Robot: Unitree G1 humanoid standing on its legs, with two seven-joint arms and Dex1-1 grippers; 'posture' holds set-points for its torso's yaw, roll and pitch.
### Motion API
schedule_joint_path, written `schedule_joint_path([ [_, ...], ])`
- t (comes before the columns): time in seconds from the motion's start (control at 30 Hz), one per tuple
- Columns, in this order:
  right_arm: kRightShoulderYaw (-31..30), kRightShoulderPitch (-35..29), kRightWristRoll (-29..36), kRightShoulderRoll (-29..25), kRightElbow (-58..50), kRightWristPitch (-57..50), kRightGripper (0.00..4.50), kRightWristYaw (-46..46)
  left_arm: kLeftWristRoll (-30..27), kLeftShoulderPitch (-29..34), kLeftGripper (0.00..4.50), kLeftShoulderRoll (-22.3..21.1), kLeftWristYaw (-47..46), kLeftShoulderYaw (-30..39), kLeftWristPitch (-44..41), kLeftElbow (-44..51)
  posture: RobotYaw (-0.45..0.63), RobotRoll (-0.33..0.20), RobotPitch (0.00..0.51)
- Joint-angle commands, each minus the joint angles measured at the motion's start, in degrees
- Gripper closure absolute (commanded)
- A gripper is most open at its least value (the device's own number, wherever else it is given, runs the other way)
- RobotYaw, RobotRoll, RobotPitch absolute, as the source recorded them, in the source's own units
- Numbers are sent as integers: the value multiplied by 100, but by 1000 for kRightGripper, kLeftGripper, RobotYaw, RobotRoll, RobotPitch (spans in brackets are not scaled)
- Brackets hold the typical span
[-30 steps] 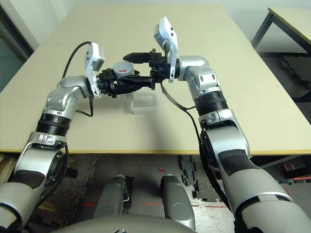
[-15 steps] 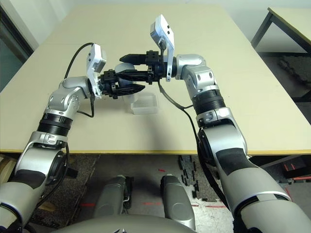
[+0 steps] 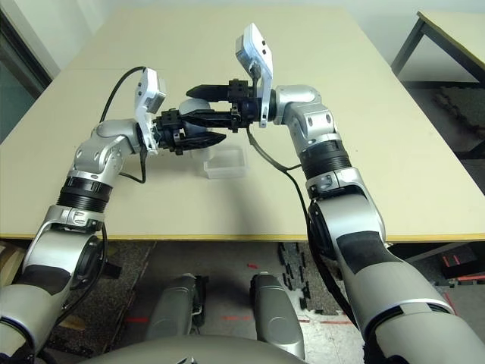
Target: Pour the medicine from the bottle into the box.
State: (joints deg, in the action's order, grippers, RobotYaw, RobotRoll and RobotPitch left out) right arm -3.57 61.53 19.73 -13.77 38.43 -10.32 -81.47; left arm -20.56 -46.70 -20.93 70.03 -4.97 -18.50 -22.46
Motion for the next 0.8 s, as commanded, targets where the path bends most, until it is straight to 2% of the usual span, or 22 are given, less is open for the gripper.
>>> schedule_joint_path([
  [0.03, -109, -56, 179, 43, 6, 253, 1952, -876, -172, -11, 1784, -95, -15, 152, -230, 178, -57, 0, 92],
  [0.3, -209, 168, 461, 18, 391, 383, 1952, -1103, -261, 129, 1784, -157, 50, 188, -526, 485, -48, 0, 94],
  [0.47, 8, 412, 466, 120, 813, 384, 1952, -1070, -295, 173, 1784, -194, 19, 192, -600, 572, -36, 0, 96],
  [0.67, 442, 701, 493, 209, 1373, 164, 6, -816, -352, 252, 1784, -247, -16, 197, -689, 699, -27, 0, 99],
  [0.8, 543, 774, 434, 182, 1532, 150, 0, -844, -356, 279, 1784, -271, -29, 204, -700, 717, -27, 0, 101],
])
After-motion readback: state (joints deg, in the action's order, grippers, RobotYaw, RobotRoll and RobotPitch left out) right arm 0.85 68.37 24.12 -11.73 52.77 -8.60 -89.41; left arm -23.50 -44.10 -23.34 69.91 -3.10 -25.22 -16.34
